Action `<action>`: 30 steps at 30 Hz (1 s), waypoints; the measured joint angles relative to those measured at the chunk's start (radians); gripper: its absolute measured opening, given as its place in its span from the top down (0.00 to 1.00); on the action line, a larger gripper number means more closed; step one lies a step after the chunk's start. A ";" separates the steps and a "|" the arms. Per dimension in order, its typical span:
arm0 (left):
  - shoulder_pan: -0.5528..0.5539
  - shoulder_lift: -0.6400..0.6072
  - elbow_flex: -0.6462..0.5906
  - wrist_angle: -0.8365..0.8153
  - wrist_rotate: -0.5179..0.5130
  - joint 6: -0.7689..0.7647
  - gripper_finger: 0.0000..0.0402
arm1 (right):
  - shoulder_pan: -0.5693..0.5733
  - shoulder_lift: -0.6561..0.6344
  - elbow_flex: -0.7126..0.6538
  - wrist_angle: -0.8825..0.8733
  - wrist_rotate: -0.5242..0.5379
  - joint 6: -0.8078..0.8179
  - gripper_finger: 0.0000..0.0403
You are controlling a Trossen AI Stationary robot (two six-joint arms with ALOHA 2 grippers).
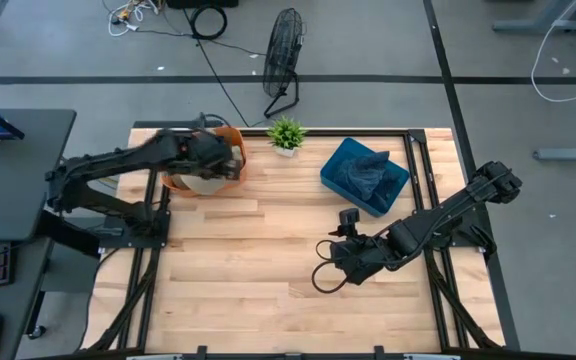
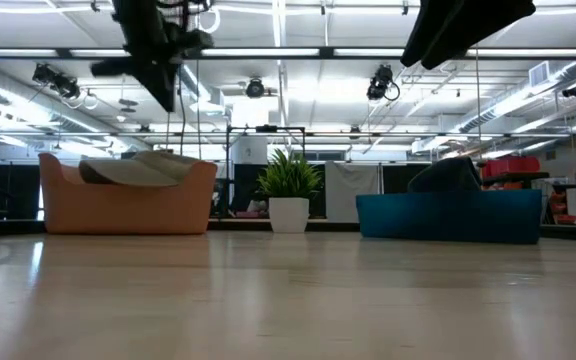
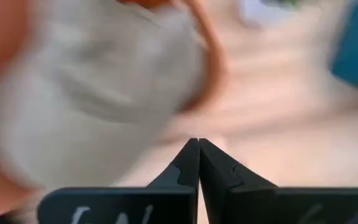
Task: Pick & Place hat
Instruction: Put the brown cap into the orange bin
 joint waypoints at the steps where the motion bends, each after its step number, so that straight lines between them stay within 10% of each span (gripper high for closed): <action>1: 0.000 0.011 -0.021 0.051 0.045 0.018 0.98 | 0.000 0.000 0.000 0.000 0.000 0.000 0.51; 30: 0.179 0.143 -0.107 -0.193 0.083 0.112 1.00 | 0.000 0.000 0.000 0.001 0.000 -0.001 0.51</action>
